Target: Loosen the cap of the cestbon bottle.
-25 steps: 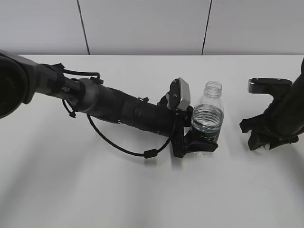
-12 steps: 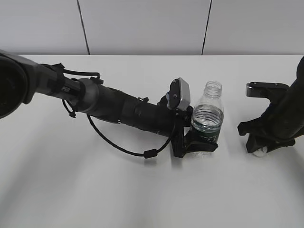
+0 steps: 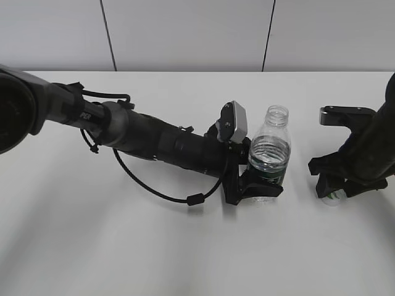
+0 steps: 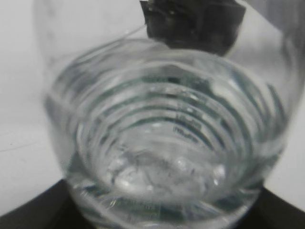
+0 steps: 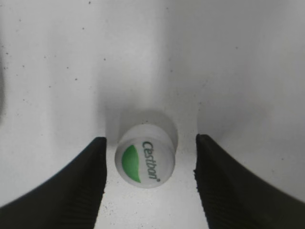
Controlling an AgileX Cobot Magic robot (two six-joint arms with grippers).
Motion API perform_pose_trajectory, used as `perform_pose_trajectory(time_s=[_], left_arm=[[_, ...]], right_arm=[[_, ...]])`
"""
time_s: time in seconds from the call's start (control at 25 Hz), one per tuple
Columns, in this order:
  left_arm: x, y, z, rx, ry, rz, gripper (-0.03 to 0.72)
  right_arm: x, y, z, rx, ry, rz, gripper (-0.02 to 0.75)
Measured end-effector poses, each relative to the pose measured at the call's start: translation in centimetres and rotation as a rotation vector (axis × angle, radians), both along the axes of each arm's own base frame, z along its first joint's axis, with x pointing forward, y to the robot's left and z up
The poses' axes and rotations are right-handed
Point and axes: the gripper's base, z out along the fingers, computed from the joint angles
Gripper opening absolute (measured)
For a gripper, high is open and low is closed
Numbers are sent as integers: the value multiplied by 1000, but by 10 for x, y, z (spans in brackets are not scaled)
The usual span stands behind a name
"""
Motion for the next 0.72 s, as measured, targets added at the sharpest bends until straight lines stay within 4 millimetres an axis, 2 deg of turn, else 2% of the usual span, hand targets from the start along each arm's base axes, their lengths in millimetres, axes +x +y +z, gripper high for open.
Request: perform_pose_trajectory(time_s=[0.16, 0.24, 0.52, 0.72], left_arm=[[0, 0, 0, 0, 0, 0, 504], [0, 0, 0, 0, 0, 0, 514], [0, 0, -1, 4, 2, -2, 603], [-1, 0, -3, 10, 7, -2, 623]], right_arm=[[0, 0, 1, 2, -3, -1, 549], [0, 0, 8, 5, -21, 0, 585], [-6, 0, 57, 26, -151, 3, 601], [-12, 0, 85, 37, -239, 3, 596]])
